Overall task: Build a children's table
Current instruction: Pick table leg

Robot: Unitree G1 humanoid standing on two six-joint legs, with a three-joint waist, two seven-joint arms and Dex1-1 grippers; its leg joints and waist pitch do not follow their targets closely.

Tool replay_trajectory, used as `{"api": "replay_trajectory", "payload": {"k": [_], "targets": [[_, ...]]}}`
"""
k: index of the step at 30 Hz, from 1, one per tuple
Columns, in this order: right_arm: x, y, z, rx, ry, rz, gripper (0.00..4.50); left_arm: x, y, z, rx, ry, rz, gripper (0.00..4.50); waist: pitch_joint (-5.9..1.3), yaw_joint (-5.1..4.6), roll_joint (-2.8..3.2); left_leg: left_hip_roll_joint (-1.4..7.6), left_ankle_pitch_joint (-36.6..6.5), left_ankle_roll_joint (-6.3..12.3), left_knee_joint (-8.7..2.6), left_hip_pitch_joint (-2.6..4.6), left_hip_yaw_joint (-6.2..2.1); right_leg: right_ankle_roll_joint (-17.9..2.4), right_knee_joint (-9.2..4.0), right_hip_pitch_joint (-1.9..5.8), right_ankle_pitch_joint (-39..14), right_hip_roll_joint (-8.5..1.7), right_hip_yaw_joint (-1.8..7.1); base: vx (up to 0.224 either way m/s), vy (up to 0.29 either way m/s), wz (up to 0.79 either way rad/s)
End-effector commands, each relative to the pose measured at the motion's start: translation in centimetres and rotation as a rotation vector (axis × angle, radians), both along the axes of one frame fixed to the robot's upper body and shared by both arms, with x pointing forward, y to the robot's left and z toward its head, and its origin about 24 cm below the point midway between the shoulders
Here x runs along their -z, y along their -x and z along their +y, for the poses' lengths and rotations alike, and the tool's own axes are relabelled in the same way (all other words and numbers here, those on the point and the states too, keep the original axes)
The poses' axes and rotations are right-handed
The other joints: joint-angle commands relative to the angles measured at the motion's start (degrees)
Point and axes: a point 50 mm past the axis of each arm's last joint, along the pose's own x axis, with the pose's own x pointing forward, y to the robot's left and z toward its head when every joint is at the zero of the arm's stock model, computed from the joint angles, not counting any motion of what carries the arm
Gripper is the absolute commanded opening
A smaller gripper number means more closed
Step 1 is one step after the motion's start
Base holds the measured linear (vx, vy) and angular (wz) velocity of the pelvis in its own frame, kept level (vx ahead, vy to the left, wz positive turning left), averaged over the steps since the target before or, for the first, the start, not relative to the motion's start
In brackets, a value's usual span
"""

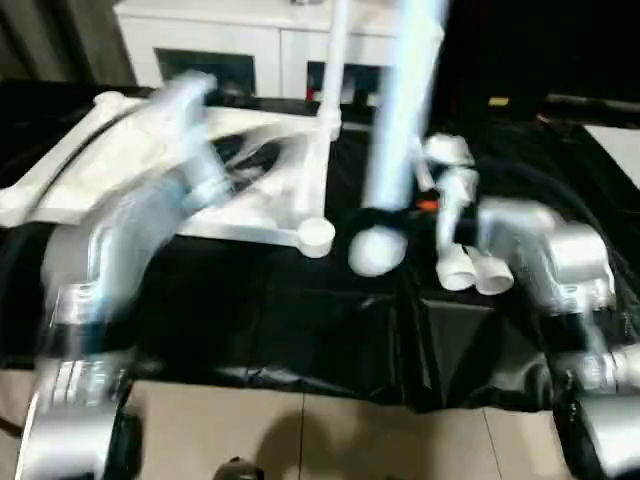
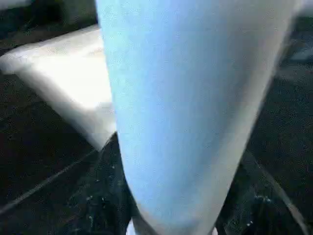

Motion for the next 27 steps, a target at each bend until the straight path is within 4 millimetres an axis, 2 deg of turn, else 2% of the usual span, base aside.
{"api": "replay_trajectory", "payload": {"k": [1,2,3,4,5,6,8,9,10,11,12,13,14,15,16,17,18,19,20,21,22,23,24,25,26,27], "targets": [[-0.8,0.7,0.4,0.061,0.093,-0.129,1.86,-1.0,0.3,-0.9,-0.085,-0.121,-0.115,3.82,-4.91,0.10,1.11,0.59,-10.16,-2.31,-3.63,1.24,-0.01,-8.67,-4.24,2.99,-3.32,-2.14,1.66,0.000,0.000,0.00],[-0.3,1.2,0.6,0.090,0.077,-0.105,1.86,-0.5,0.5,-1.1,-0.110,-0.123,-0.107,3.82,-4.78,0.11,1.15,0.60,-11.37,-2.25,-3.73,1.41,0.06,-8.61,-4.48,2.77,-4.63,-2.08,1.72,0.000,0.000,0.00],[-0.3,1.2,0.6,0.090,0.077,-0.105,1.86,-0.5,0.5,-1.1,-0.110,-0.123,-0.107,3.82,-4.62,-0.04,1.69,0.56,-12.47,-2.37,-3.80,1.48,0.02,-8.58,-4.52,2.61,-5.82,-1.95,1.81,0.000,0.000,0.00],[0.4,2.0,0.8,0.140,0.057,-0.087,1.86,-0.1,0.8,-1.5,-0.154,-0.124,-0.134,3.82,-4.38,-0.10,1.32,0.54,-16.33,-2.58,-4.19,1.57,-0.16,-8.35,-4.94,2.52,-10.45,-2.00,1.78,0.000,0.000,0.00],[0.6,2.3,0.8,0.160,0.050,-0.091,1.86,-0.1,0.8,-1.6,-0.168,-0.128,-0.158,3.82,-4.18,-0.18,0.87,0.55,-17.00,-2.48,-4.31,1.47,-0.11,-7.90,-5.29,2.45,-11.75,-1.97,1.85,0.000,0.000,0.00],[1.1,2.7,0.6,0.203,0.035,-0.101,1.86,-0.1,1.0,-1.8,-0.207,-0.117,-0.209,3.82,-4.01,-0.02,0.88,0.60,-18.69,-2.54,-4.47,1.62,-0.21,-7.08,-5.61,2.20,-14.73,-2.16,1.90,0.000,0.000,0.00],[2.1,3.4,0.3,0.278,-0.061,-0.065,1.86,0.7,1.6,-1.8,-0.301,-0.112,-0.248,3.82,-4.07,-0.34,1.11,0.62,-20.47,-2.86,-4.64,1.50,-0.50,-6.05,-5.76,2.20,-16.08,-2.19,1.91,0.000,0.000,0.00],[2.2,3.5,0.3,0.286,-0.069,-0.064,1.86,0.9,1.8,-1.8,-0.306,-0.124,-0.252,3.82,-4.11,-0.55,0.98,0.62,-20.55,-2.69,-4.74,1.37,-0.51,-5.83,-5.88,2.21,-15.79,-2.16,1.92,0.000,0.000,0.00],[2.6,3.9,0.4,0.307,-0.092,-0.055,1.86,1.4,2.3,-2.0,-0.310,-0.143,-0.248,3.82,-4.16,-0.83,1.27,0.50,-20.30,-2.73,-4.81,1.14,-0.66,-5.46,-5.74,2.30,-15.02,-2.11,1.88,0.000,0.000,0.00],[2.8,4.1,0.5,0.316,-0.097,-0.053,1.86,1.6,2.6,-2.2,-0.315,-0.145,-0.246,3.82,-4.20,-1.07,1.13,0.46,-20.03,-2.64,-4.79,1.03,-0.64,-5.34,-5.77,2.31,-14.53,-2.07,1.90,0.000,0.000,0.00],[2.9,4.5,0.7,0.320,-0.101,-0.052,1.86,1.9,3.1,-2.4,-0.309,-0.159,-0.245,3.82,-4.15,-1.25,1.50,0.42,-20.41,-2.66,-4.72,1.13,-0.61,-5.40,-5.81,2.06,-14.37,-1.97,1.98,0.000,0.000,0.00],[3.0,4.7,0.9,0.319,-0.103,-0.047,1.86,2.0,3.2,-2.5,-0.308,-0.167,-0.245,3.82,-4.19,-1.37,1.22,0.09,-20.15,-1.41,-4.52,0.74,-0.26,-5.28,-6.09,2.33,-15.11,-2.48,2.32,0.000,0.000,0.00],[3.0,4.7,0.9,0.319,-0.103,-0.047,1.86,2.0,3.2,-2.5,-0.308,-0.167,-0.245,3.82,-4.26,-1.26,1.44,0.02,-19.82,-0.54,-4.41,0.68,-0.19,-5.52,-6.17,2.35,-15.78,-2.87,2.49,0.000,0.000,0.00],[3.2,4.8,0.9,0.318,-0.094,-0.041,1.86,2.1,3.3,-2.5,-0.306,-0.184,-0.245,3.82,-4.31,-1.13,1.20,-0.33,-18.29,2.25,-3.89,0.25,0.30,-5.65,-6.81,2.64,-17.71,-4.04,3.21,0.000,0.000,0.00],[3.3,5.1,1.0,0.318,-0.085,-0.040,1.86,2.2,3.5,-2.5,-0.308,-0.203,-0.251,3.82,-4.28,-0.55,0.95,-0.49,-15.46,5.42,-2.87,-0.27,0.32,-5.49,-7.70,3.11,-19.96,-5.94,4.34,0.000,0.000,0.00],[3.4,5.2,1.1,0.317,-0.091,-0.031,1.86,2.3,3.6,-2.5,-0.307,-0.211,-0.252,3.82,-4.18,-0.19,0.84,-0.44,-14.29,6.76,-2.20,-0.47,0.07,-5.38,-8.25,3.25,-21.75,-7.06,4.99,0.000,0.000,0.00],[3.4,5.2,1.1,0.317,-0.091,-0.031,1.86,2.3,3.6,-2.5,-0.307,-0.211,-0.252,3.82,-4.28,0.67,0.69,-0.16,-11.32,9.29,-0.19,-1.09,-0.88,-4.63,-9.19,3.78,-25.63,-10.19,6.80,0.000,0.000,0.00],[3.5,5.5,1.2,0.312,-0.098,-0.021,1.86,2.4,3.7,-2.6,-0.305,-0.201,-0.252,3.82,-4.31,1.33,0.79,0.21,-8.95,10.83,1.59,-1.76,-1.86,-5.05,-9.82,3.96,-28.37,-12.32,8.36,0.003,0.076,0.00],[3.6,5.6,1.2,0.310,-0.098,-0.020,1.86,2.5,3.7,-2.6,-0.304,-0.192,-0.252,3.82,-4.20,1.40,0.86,0.53,-8.37,11.31,1.62,-1.99,-2.33,-5.82,-9.89,3.92,-28.85,-12.57,8.25,0.009,0.136,-0.01],[3.6,5.7,1.3,0.310,-0.093,-0.021,1.86,2.5,3.8,-2.7,-0.301,-0.196,-0.257,3.82,-4.27,1.29,1.28,0.58,-7.63,12.60,0.38,-1.83,-2.55,-7.09,-9.42,3.59,-27.24,-10.94,6.86,0.009,0.136,-0.01],[3.6,5.7,1.3,0.311,-0.090,-0.022,1.86,2.5,3.8,-2.7,-0.299,-0.202,-0.261,3.82,-4.52,0.70,1.83,-0.17,-8.12,14.75,-1.41,-0.71,-1.51,-7.31,-8.18,2.51,-23.77,-7.19,4.87,0.017,0.185,0.04],[3.5,5.8,1.3,0.312,-0.092,-0.020,1.86,2.5,3.8,-2.8,-0.297,-0.199,-0.263,3.82,-4.89,0.27,2.12,-0.52,-7.69,16.52,-1.91,0.66,-0.80,-7.20,-7.40,1.78,-20.60,-5.57,4.07,-0.006,0.193,0.08],[3.5,5.8,1.3,0.313,-0.093,-0.019,1.86,2.5,3.9,-2.9,-0.296,-0.197,-0.263,3.82,-5.19,-0.94,2.86,-1.17,-6.91,20.76,-3.10,2.28,-0.25,-6.51,-5.84,0.62,-15.45,-2.44,2.18,-0.006,0.193,0.08],[3.4,5.9,1.3,0.313,-0.095,-0.016,1.86,2.5,3.9,-3.3,-0.279,-0.203,-0.270,3.82,-5.05,-2.19,3.30,-1.38,-7.38,23.84,-3.84,3.38,0.01,-5.41,-4.62,-0.62,-12.81,-0.61,0.11,-0.028,0.206,0.09],[3.4,5.9,1.2,0.314,-0.094,-0.016,1.86,2.5,3.9,-3.4,-0.282,-0.212,-0.273,3.82,-4.72,-2.91,3.50,-1.43,-8.68,24.40,-4.81,3.32,0.19,-4.80,-3.63,-1.00,-12.82,0.46,-1.05,-0.033,0.205,0.10],[3.4,5.9,1.2,0.314,-0.094,-0.015,1.86,2.4,3.9,-3.4,-0.283,-0.216,-0.275,3.82,-4.39,-3.99,4.05,-1.35,-11.64,23.64,-6.67,2.72,0.52,-3.03,-0.83,-0.82,-11.67,1.51,-2.97,-0.033,0.205,0.10]]}}
